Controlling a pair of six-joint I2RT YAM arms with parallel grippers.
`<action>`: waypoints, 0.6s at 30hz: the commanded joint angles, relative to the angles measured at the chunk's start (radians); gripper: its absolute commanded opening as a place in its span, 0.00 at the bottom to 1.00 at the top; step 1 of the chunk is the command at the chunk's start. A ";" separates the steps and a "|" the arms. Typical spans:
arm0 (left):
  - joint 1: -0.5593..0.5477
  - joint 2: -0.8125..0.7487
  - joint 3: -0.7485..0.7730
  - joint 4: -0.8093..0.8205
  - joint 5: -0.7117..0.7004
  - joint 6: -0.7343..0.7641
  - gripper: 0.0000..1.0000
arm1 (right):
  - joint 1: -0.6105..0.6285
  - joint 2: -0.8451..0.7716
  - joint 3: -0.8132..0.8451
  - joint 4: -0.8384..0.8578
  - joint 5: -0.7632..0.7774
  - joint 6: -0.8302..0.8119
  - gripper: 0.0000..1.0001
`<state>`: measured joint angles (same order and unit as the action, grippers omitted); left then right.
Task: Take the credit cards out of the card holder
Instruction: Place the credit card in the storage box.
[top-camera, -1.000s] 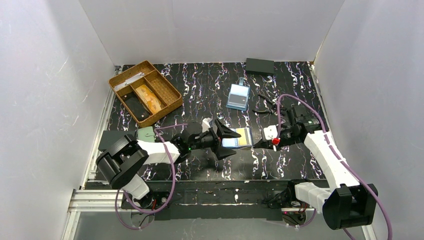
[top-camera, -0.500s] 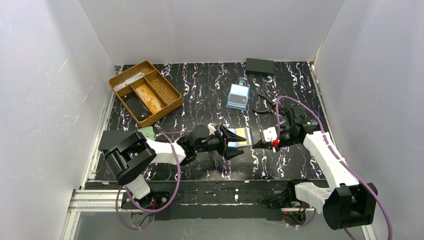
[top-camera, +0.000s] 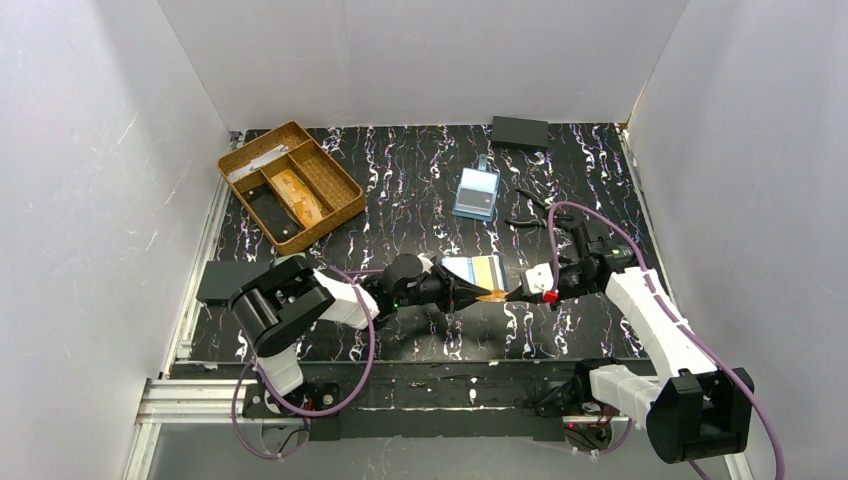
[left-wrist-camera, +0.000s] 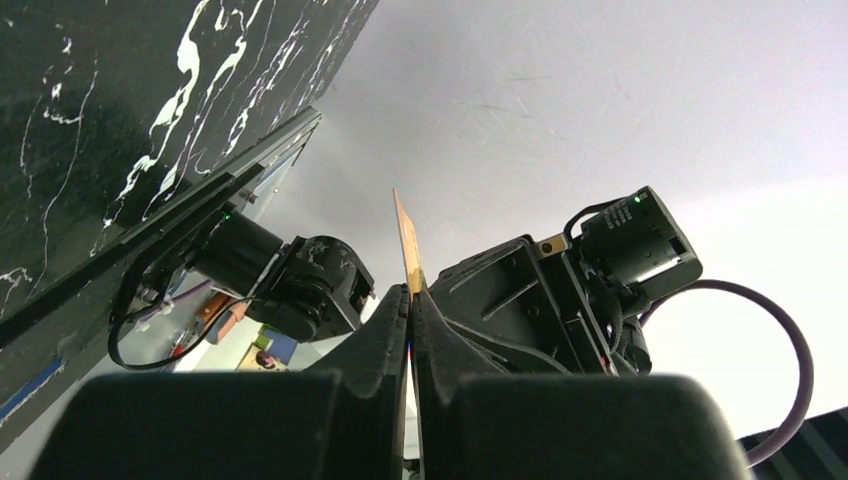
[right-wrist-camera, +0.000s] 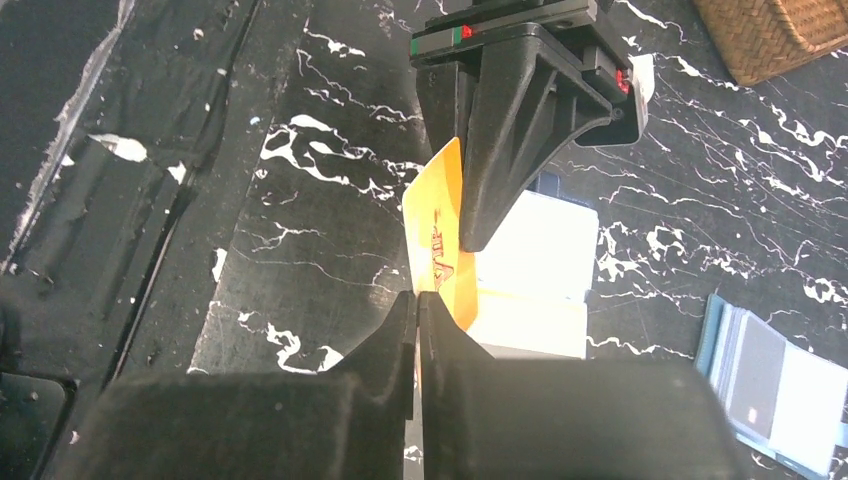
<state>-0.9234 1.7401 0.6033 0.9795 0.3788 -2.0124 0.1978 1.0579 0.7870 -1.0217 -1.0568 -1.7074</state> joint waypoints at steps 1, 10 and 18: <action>-0.005 0.029 0.021 0.245 -0.016 -0.037 0.00 | 0.020 -0.019 -0.024 -0.057 -0.046 -0.033 0.12; 0.034 0.003 -0.025 0.298 -0.034 0.211 0.00 | 0.002 -0.046 0.048 -0.084 -0.078 0.149 0.96; 0.033 -0.374 0.013 -0.357 -0.019 1.162 0.00 | -0.084 -0.080 0.101 0.181 -0.124 0.753 0.98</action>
<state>-0.8651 1.5917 0.5691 0.9623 0.3563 -1.4526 0.1435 0.9998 0.8585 -1.0037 -1.1209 -1.3298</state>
